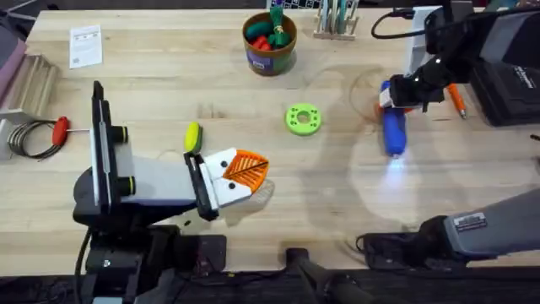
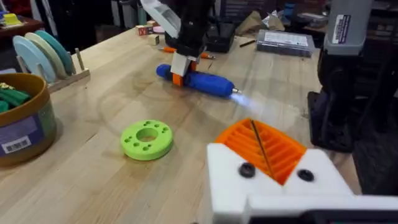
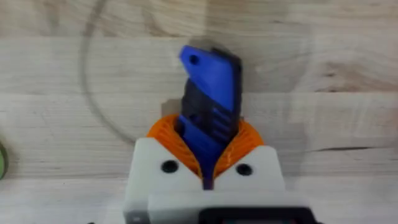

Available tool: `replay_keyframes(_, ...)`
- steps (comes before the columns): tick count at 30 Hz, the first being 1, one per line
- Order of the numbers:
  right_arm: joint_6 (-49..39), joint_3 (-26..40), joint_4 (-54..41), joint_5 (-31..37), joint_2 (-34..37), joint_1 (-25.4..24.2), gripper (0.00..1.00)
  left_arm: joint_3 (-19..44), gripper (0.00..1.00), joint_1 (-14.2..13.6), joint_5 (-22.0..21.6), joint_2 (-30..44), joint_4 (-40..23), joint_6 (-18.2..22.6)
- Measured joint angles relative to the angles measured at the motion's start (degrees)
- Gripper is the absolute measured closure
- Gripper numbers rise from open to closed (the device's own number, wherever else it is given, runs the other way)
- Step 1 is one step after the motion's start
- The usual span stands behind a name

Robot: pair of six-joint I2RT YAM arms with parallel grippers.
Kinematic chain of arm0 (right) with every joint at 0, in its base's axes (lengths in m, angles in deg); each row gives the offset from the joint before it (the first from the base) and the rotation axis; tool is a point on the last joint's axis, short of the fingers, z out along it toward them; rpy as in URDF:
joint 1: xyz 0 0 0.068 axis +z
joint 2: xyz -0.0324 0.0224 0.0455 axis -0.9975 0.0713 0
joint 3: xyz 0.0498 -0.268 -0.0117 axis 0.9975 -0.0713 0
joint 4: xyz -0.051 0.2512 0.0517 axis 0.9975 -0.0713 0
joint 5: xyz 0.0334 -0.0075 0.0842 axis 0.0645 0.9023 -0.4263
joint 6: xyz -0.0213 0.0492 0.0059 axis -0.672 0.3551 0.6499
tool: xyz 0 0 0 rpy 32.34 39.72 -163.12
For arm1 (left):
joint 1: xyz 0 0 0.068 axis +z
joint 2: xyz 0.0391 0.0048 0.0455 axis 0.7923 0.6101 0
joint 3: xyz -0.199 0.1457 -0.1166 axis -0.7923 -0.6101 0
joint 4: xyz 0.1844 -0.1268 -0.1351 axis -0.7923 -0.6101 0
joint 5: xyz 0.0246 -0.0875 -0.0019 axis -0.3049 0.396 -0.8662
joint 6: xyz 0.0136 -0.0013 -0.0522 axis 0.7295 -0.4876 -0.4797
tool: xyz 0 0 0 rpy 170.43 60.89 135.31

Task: Pick up the gripper from the table and insert it into the empty holder that is missing its gripper. Then pick up a screw, insert it into the mounting hole, and use the screwdriver to tighten it. Finally, clean up the table by picking up the vegetable and placing it into the bucket.

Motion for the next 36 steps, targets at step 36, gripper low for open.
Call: replay_keyframes(36,3.2,18.8,5.1,-0.2,-27.1,15.4,0.979,0.0,0.992,0.0,0.0,0.0,0.0,0.0)
